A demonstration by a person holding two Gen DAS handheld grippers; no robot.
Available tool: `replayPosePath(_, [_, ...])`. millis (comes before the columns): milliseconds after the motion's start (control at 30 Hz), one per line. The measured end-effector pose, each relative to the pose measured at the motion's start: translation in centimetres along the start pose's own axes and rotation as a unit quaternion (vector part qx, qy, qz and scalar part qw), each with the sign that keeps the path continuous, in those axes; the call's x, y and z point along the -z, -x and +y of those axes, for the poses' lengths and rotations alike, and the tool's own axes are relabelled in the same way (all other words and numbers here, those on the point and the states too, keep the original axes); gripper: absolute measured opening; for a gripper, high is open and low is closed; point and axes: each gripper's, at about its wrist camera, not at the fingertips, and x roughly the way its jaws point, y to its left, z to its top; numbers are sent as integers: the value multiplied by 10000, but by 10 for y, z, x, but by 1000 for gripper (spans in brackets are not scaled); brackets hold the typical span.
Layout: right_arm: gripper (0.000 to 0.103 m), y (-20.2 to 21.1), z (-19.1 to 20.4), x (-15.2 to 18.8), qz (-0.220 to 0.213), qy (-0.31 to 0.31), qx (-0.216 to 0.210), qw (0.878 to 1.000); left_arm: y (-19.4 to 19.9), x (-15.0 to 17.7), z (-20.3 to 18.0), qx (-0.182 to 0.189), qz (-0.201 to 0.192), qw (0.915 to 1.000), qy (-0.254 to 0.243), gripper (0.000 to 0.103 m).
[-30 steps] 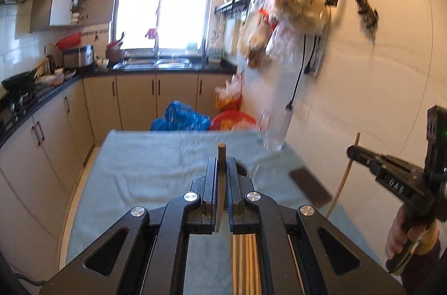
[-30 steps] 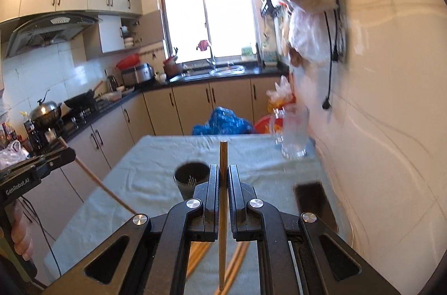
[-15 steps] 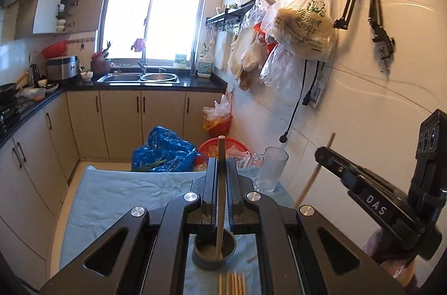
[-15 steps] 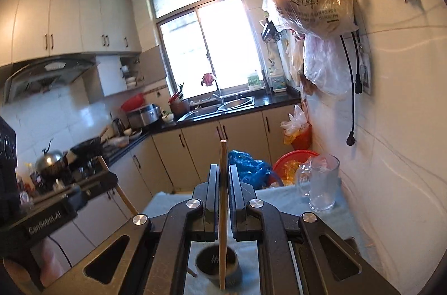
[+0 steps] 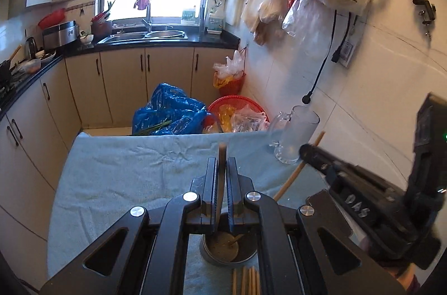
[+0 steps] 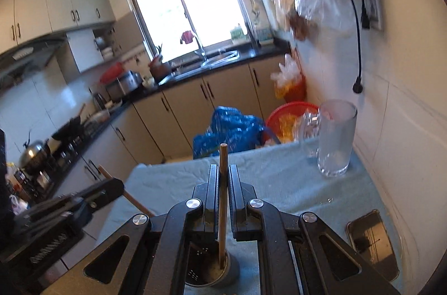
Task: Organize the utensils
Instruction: 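Open both tools to drop the chopsticks into the black cup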
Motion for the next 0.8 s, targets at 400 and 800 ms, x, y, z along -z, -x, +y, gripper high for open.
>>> replayPosePath(400, [52,17,-1,-5,-102,30,-63,9999,67,6,16,-265,-580,9980,48,45])
replayPosePath(800, [70,118,-21,25,139,391,229,9989,156,77,32,-265,-678,9973,123,60])
